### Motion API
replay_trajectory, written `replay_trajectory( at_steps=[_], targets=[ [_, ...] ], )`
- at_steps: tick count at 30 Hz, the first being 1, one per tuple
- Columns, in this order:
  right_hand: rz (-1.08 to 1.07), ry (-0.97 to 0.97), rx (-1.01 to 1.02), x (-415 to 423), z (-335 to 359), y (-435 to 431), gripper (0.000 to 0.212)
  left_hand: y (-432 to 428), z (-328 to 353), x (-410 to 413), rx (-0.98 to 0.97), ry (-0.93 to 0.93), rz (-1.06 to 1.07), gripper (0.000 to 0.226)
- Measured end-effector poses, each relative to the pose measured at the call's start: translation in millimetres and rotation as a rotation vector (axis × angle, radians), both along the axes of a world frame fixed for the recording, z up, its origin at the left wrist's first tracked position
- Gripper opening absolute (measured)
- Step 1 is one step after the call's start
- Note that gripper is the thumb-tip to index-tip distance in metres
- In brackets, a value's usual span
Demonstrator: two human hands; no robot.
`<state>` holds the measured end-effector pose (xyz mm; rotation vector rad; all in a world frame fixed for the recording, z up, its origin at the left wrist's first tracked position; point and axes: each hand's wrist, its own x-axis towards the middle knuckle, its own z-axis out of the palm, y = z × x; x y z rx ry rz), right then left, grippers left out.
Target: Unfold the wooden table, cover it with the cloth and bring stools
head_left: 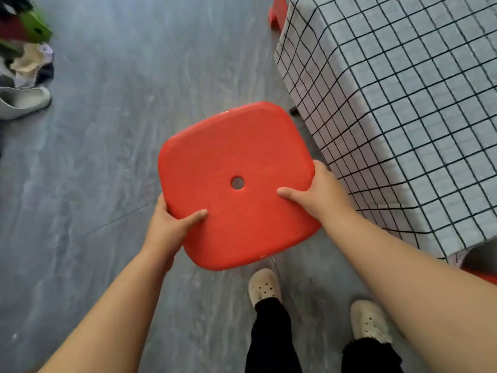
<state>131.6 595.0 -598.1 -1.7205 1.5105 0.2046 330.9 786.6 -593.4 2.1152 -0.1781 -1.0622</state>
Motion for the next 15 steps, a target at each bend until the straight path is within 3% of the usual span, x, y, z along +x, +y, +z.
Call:
replay_trajectory(
  at_steps=[3, 7, 12, 15],
  targets=[
    [-0.004, 0.045, 0.005, 7, 13, 2, 0.111, -6, 8, 0, 0.077, -0.075, -0.026, 0.094],
    [0.236, 0.087, -0.228, 5, 55, 22, 0.09, -27, 50, -30, 0.198, -0.395, -0.289, 0.097],
    [0.215, -0.141, -0.299, -40, 172, 31, 0.069, -39, 167, -92, 0.06, -0.949, -0.631, 0.089],
    [0.233, -0.243, -0.416, -103, 276, 34, 0.057, -45, 259, -139, -0.044, -1.108, -0.772, 0.087]
  ],
)
